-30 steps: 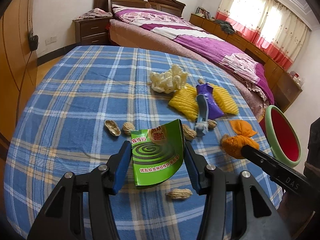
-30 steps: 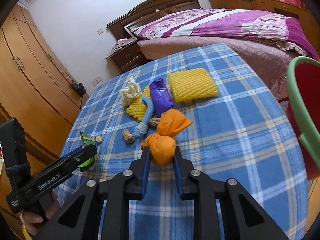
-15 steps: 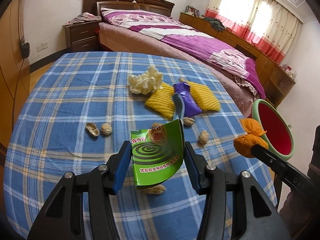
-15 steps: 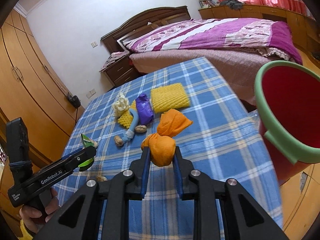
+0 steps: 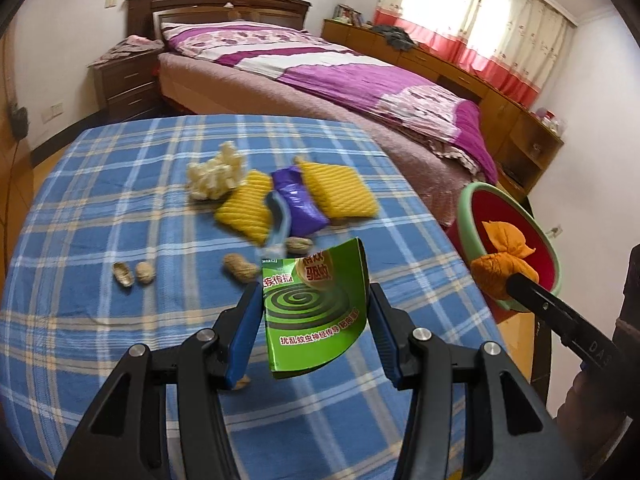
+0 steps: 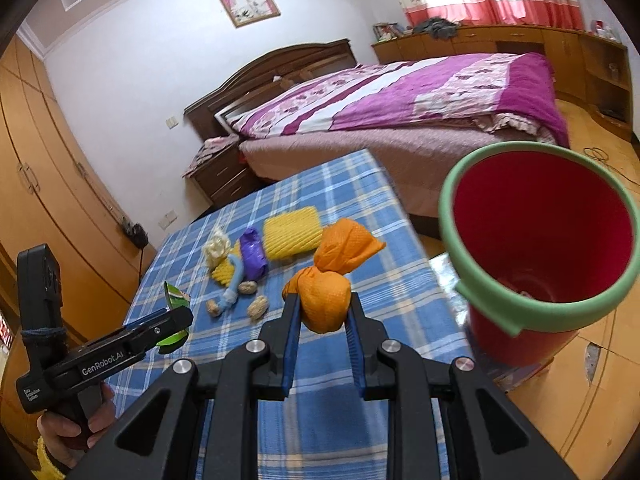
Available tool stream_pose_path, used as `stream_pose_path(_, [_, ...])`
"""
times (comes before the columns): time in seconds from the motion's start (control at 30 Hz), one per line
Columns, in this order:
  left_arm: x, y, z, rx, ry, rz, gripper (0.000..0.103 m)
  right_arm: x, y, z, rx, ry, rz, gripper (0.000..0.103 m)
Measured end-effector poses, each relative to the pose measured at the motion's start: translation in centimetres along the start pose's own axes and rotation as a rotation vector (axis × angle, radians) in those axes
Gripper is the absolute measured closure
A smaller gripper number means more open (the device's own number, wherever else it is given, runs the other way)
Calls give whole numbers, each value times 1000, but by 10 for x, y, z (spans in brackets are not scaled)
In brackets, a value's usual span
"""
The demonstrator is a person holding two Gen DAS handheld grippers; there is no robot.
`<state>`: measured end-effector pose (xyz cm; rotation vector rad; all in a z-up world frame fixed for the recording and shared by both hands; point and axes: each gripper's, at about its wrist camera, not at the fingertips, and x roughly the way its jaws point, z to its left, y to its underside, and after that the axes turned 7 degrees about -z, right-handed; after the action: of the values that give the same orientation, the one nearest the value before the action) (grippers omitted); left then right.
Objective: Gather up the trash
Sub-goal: 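Carry both items over the red bucket and open both tools to drop them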
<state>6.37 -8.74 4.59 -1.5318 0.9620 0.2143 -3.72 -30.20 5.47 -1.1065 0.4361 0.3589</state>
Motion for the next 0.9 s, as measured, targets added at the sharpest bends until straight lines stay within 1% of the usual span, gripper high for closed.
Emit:
stream_pose_path(0.27, [9,-8,-34,54,49,11,50,-19,-9,-30,45,49,-53,79])
stream_pose_path(0.57, [21,-18,-71,118,85,18,50,-36,-18,-65,86,94,-102,79])
stream_pose_path(0.9, [43,-25,-120,209,139,35,50,-48,-24,-107,154,164,-136,79])
